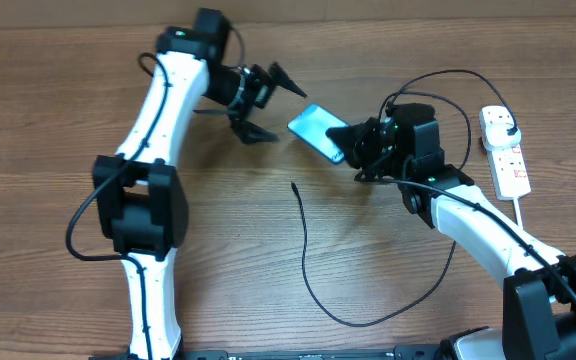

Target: Plug charger to phone and switch on socket

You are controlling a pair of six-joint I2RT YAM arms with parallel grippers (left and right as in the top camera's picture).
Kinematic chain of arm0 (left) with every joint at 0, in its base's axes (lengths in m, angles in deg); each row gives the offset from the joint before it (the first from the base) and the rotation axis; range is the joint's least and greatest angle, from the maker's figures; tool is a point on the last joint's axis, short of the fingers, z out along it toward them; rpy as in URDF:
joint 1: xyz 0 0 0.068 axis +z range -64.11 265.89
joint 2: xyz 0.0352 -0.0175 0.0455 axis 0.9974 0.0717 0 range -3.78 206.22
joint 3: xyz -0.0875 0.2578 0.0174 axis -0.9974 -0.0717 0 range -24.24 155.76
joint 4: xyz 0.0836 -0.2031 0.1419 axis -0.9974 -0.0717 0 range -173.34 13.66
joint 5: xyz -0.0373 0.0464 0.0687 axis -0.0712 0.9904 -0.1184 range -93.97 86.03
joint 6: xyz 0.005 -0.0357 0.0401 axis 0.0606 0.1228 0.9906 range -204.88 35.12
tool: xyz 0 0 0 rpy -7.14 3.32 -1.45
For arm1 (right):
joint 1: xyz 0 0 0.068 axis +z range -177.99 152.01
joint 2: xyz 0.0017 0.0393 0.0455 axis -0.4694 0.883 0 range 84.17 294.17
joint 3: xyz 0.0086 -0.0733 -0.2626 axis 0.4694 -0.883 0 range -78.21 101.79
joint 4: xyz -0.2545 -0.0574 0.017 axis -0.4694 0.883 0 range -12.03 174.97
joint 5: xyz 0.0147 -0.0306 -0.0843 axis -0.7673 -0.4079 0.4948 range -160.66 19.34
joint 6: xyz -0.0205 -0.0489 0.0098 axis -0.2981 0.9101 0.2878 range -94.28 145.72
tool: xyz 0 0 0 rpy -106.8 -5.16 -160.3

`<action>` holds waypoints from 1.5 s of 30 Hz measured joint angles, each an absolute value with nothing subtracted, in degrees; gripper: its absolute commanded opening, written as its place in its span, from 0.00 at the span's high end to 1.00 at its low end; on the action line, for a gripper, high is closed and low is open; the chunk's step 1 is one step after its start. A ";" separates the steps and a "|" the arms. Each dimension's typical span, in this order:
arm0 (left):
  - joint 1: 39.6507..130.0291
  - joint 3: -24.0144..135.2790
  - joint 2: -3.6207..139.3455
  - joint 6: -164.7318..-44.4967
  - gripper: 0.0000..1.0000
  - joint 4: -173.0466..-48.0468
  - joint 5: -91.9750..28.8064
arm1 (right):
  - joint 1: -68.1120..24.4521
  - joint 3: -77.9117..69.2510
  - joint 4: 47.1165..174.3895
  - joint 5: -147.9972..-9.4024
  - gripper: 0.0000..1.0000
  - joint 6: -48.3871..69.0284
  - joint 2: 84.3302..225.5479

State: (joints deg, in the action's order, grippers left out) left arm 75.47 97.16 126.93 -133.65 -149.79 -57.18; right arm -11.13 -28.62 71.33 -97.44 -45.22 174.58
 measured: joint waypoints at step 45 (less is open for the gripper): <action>68.96 97.29 126.93 -153.98 0.22 -126.91 -46.73 | -9.51 -28.60 59.14 -93.62 0.96 -89.61 174.60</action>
State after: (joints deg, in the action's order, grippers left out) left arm 68.96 97.29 126.93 -153.98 -126.91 -46.73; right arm -9.51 -28.60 59.14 -93.62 -89.61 174.60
